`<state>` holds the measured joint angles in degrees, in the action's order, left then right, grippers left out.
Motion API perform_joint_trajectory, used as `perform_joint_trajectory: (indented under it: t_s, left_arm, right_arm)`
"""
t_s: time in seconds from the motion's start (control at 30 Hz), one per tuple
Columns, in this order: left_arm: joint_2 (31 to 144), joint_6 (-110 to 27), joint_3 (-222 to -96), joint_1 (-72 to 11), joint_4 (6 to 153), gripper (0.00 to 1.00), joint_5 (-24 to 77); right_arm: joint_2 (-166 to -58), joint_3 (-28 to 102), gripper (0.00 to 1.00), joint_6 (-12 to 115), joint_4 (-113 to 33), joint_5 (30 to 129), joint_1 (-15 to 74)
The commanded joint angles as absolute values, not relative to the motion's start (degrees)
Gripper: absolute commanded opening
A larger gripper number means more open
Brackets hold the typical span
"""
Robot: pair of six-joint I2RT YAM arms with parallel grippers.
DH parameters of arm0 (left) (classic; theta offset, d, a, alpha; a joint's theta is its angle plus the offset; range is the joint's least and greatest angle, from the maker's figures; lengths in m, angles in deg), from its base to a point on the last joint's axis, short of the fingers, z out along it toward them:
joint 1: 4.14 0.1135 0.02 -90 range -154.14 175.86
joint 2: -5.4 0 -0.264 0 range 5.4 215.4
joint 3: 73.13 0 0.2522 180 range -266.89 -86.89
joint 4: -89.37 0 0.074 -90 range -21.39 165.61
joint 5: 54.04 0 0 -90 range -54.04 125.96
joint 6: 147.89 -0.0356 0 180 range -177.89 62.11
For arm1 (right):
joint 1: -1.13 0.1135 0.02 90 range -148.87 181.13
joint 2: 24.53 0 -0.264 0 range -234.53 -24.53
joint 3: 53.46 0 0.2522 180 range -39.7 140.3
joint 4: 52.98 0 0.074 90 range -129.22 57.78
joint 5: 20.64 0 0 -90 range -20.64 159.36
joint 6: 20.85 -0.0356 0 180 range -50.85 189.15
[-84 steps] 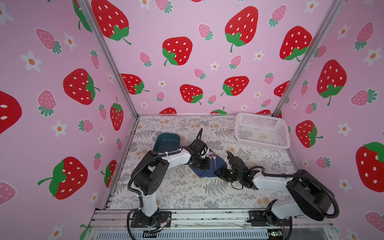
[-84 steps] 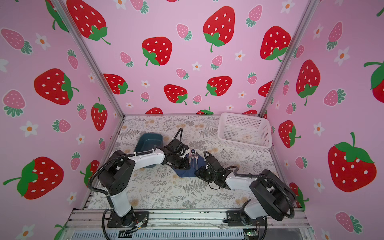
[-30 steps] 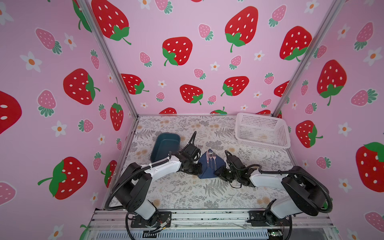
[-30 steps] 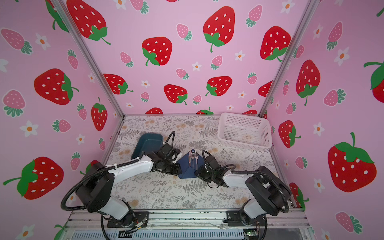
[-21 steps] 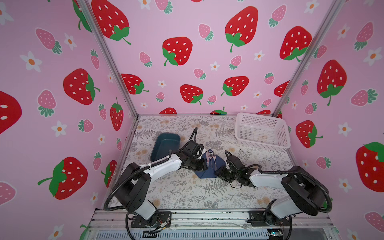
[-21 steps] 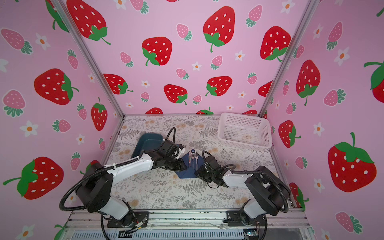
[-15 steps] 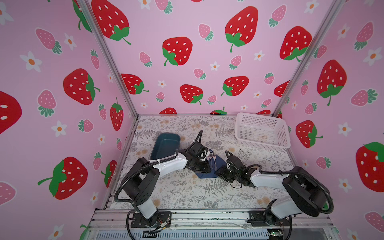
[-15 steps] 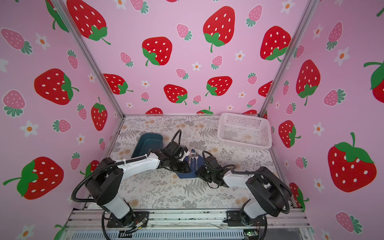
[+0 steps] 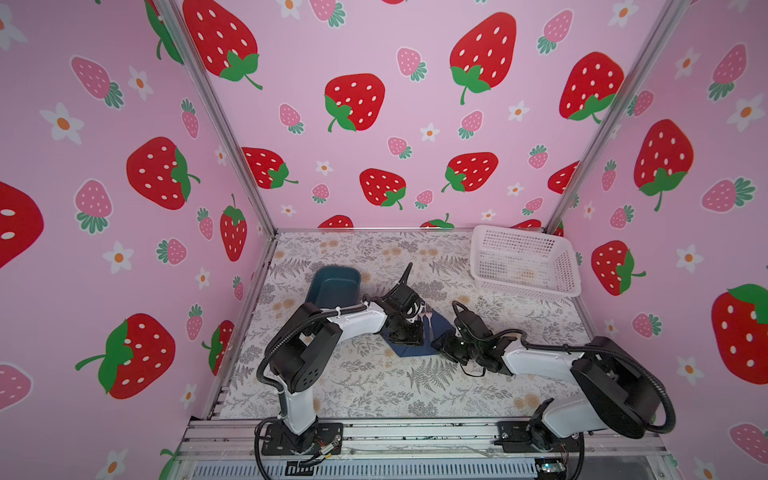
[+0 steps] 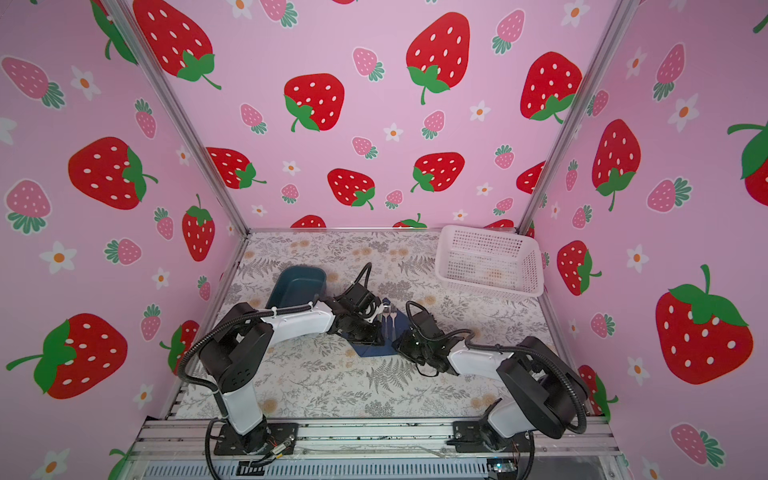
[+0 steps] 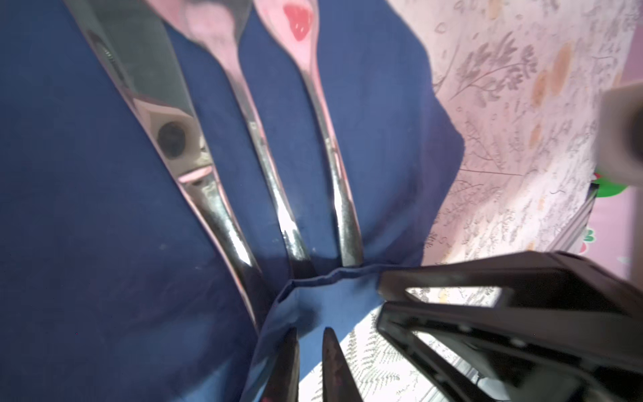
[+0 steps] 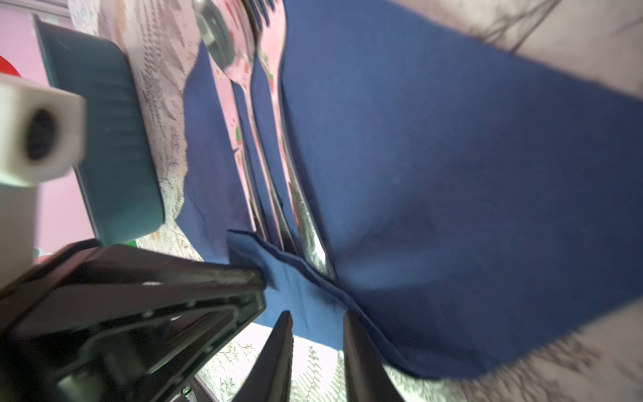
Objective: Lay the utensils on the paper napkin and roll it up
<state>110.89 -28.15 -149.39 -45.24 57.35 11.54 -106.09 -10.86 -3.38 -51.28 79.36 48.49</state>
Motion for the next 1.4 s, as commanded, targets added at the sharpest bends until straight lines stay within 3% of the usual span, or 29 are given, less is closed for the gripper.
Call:
perform_joint_trajectory:
  t_s: [0.0,0.2,0.53,0.93,1.17,1.37]
  left_arm:
    - [111.6,-29.1,-151.3,-45.3,56.1,0.15,12.0]
    - [110.9,-29.5,-150.6,-45.3,56.5,0.15,12.5]
    - [109.5,-29.6,-149.9,-45.3,57.1,0.16,12.8]
    - [101.8,-28.5,-145.4,-45.3,59.1,0.21,12.2]
    - [99.4,-25.3,-144.1,-46.5,60.6,0.15,11.1]
    - [103.8,-22.3,-147.0,-49.2,61.6,0.11,10.8]
  right_arm:
    - [-102.1,-11.4,0.29,-4.2,-47.3,73.7,48.5]
    - [-99.9,-12.1,0.27,-1.7,-49.2,74.4,48.3]
    - [-107.9,-9.7,0.21,-0.9,-55.4,81.7,50.2]
    - [-107.9,-12.1,0.21,-4.1,-54.0,77.4,50.2]
    - [-109.4,-11.8,0.21,-4.6,-54.1,78.0,50.2]
    - [-108.6,-12.9,0.21,-5.2,-54.4,77.7,50.1]
